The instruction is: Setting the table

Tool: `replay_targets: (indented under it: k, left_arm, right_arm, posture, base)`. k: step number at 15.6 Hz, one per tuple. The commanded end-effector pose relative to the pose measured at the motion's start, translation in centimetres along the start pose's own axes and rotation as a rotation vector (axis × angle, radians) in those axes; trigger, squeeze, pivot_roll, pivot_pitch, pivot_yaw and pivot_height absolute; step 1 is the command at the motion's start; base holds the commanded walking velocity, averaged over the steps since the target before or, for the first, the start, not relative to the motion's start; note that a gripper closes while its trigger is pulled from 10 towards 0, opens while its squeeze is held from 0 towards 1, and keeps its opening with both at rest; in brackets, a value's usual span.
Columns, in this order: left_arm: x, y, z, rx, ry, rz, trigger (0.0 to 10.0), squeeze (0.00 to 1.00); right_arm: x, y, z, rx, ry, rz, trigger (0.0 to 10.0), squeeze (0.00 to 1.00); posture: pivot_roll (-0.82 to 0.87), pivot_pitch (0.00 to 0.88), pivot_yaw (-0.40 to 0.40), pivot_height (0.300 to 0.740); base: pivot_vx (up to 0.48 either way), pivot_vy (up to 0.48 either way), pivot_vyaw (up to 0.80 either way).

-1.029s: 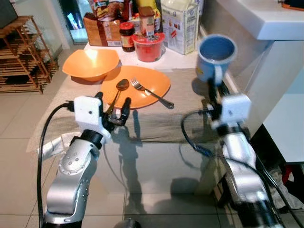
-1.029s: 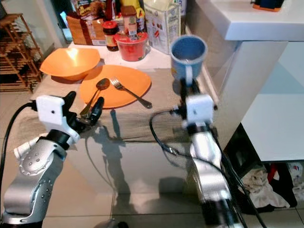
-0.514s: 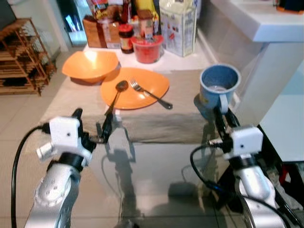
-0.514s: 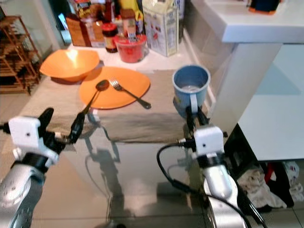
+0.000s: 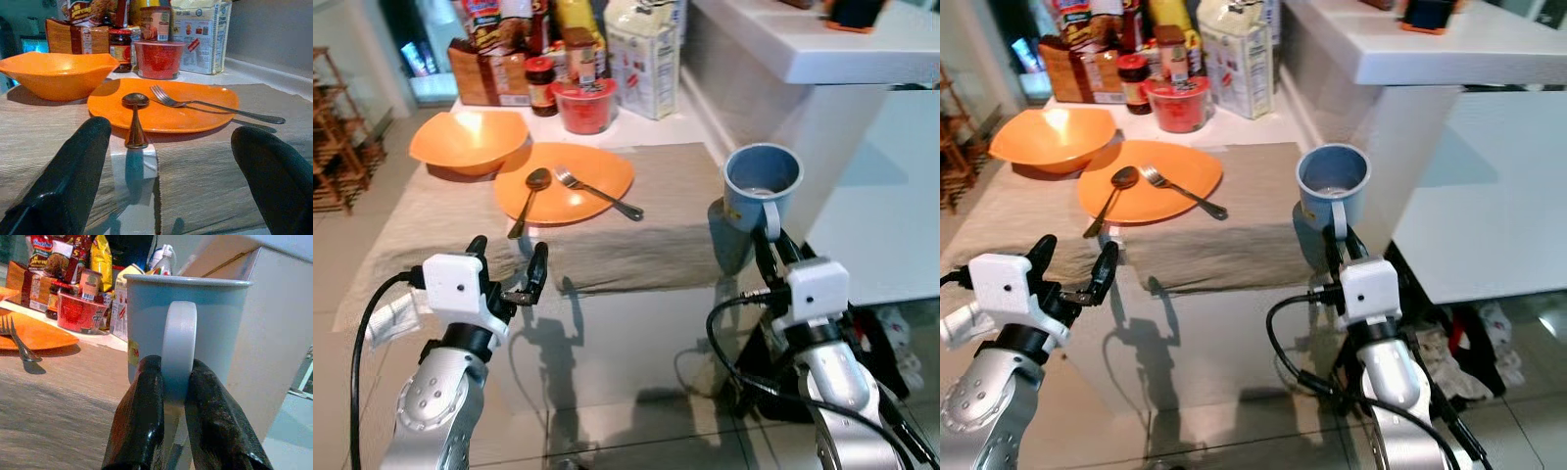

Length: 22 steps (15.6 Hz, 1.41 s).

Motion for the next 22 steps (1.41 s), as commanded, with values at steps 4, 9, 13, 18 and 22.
replay_targets:
  k: [4,9,13,18,22]
  left_arm:
    - [0.4,-0.2,0.6,0.013,-0.027,-0.01,10.0,0.0]
    - [0.8,-1.3,1.0,0.009,-0.046,-0.035,10.0,0.0]
    - [0.9,-1.3,1.2,0.002,-0.055,-0.035,10.0,0.0]
    - [1.0,-1.4,1.2,0.002,-0.051,-0.037,10.0,0.0]
    - [1.0,-1.5,1.1,0.0,-0.049,-0.037,10.0,0.0]
  right_arm:
    - [0.4,-0.1,-0.1,0.011,0.001,-0.002,0.0,0.0]
    - [1.1,0.0,-0.4,0.01,0.008,0.008,0.0,0.0]
    - [1.5,-0.2,-0.7,0.009,0.011,0.005,0.0,0.0]
    - [2.3,-0.2,-1.0,0.023,0.013,-0.007,0.0,0.0]
    - [2.6,-0.2,-1.3,0.026,0.02,-0.001,0.0,0.0]
  posture:
    - [-0.03,0.0,0.034,0.74]
    - [-0.03,0.0,0.03,0.74]
    - [-0.03,0.0,0.031,0.74]
    - [-0.02,0.0,0.035,0.74]
    - [-0.02,0.0,0.034,0.74]
  base:
    - [0.0,0.0,0.0]
    - [0.0,0.0,0.0]
    - [0.0,0.0,0.0]
    - [0.0,0.0,0.0]
    - [0.0,0.0,0.0]
Point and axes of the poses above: a point about 5 cm out from each wrist's last joint towards the gripper, its own x axis pointing out of the wrist towards the gripper, its own z axis along the axis of the wrist's last joint, y = z × x, the point moved 6 cm from there along x, pointing out of the wrist towards the gripper, and after that the axes turned 5 degrees about -x, right-handed, at the moved point
